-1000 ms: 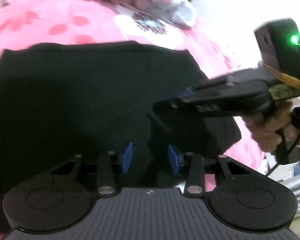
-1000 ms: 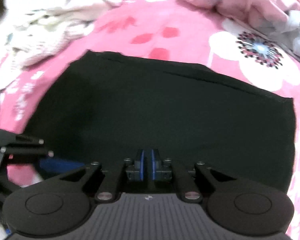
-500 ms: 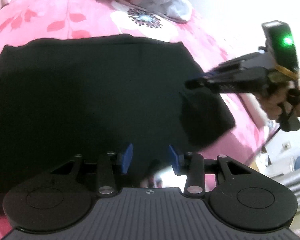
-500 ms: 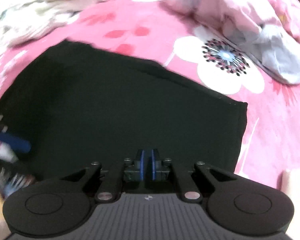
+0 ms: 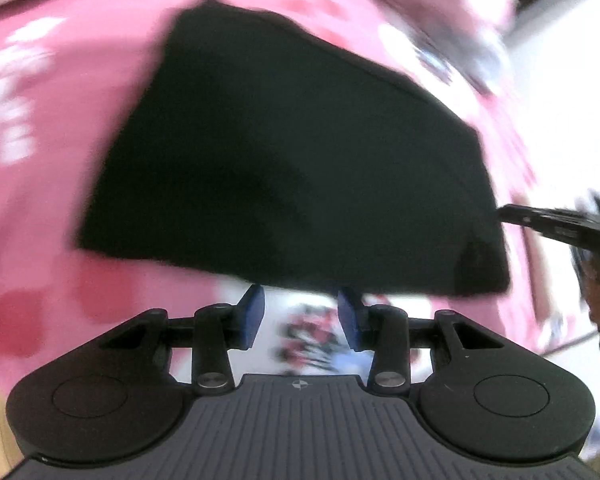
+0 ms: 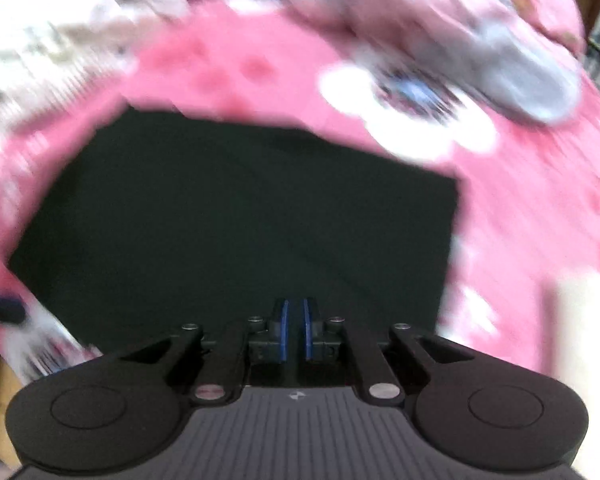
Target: Fold clothes
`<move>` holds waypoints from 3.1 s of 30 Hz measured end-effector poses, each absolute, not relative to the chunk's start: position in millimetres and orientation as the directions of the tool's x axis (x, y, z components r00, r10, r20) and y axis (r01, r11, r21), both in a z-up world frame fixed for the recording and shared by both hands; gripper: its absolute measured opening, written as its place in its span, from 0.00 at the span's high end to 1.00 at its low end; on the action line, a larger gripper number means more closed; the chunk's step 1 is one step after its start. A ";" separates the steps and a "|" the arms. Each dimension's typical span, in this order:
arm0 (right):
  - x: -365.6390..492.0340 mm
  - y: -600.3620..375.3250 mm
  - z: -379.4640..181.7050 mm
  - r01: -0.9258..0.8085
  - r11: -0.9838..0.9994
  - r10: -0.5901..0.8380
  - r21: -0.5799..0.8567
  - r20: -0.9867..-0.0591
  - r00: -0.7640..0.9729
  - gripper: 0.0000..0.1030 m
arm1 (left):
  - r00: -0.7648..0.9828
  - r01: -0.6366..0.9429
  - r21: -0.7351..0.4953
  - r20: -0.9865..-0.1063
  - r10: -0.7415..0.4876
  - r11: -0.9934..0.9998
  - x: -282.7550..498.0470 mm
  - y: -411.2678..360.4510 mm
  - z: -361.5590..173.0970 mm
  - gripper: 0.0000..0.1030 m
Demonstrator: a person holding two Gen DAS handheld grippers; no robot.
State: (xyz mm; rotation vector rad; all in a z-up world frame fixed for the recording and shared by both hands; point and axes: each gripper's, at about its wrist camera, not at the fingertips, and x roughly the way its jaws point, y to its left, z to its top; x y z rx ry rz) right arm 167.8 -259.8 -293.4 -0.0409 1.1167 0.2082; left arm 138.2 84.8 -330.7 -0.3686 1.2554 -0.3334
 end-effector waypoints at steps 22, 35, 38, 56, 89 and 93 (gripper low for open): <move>281.8 -33.9 -318.8 -0.341 0.883 0.435 0.322 -0.835 0.337 0.58 | 0.464 -0.251 -0.428 -0.840 -0.280 0.868 143.0 155.2 -364.4 0.62; 324.2 34.3 -359.3 -0.382 0.923 0.207 0.054 -0.905 0.372 0.57 | 0.464 -0.127 -0.426 -0.824 -0.327 0.896 137.6 154.6 -361.6 0.92; 327.5 36.6 -363.2 -0.362 0.932 0.179 0.035 -0.910 0.375 0.59 | 0.466 -0.086 -0.441 -0.810 -0.355 0.893 137.1 150.1 -360.3 0.94; 321.8 -10.9 -334.4 -0.251 0.953 0.269 0.171 -0.858 0.438 0.93 | 0.503 0.178 -0.532 -0.674 -0.541 0.828 130.3 112.7 -312.0 0.96; 254.8 -378.6 -319.7 -0.014 0.897 0.368 0.441 -0.729 0.578 0.93 | 0.341 0.428 -0.520 -0.665 -0.664 0.740 118.1 -171.1 -309.0 0.96; 253.0 -395.1 -324.1 -0.033 0.910 0.354 0.413 -0.733 0.581 0.96 | 0.332 0.429 -0.510 -0.679 -0.655 0.746 118.8 -188.9 -314.7 0.96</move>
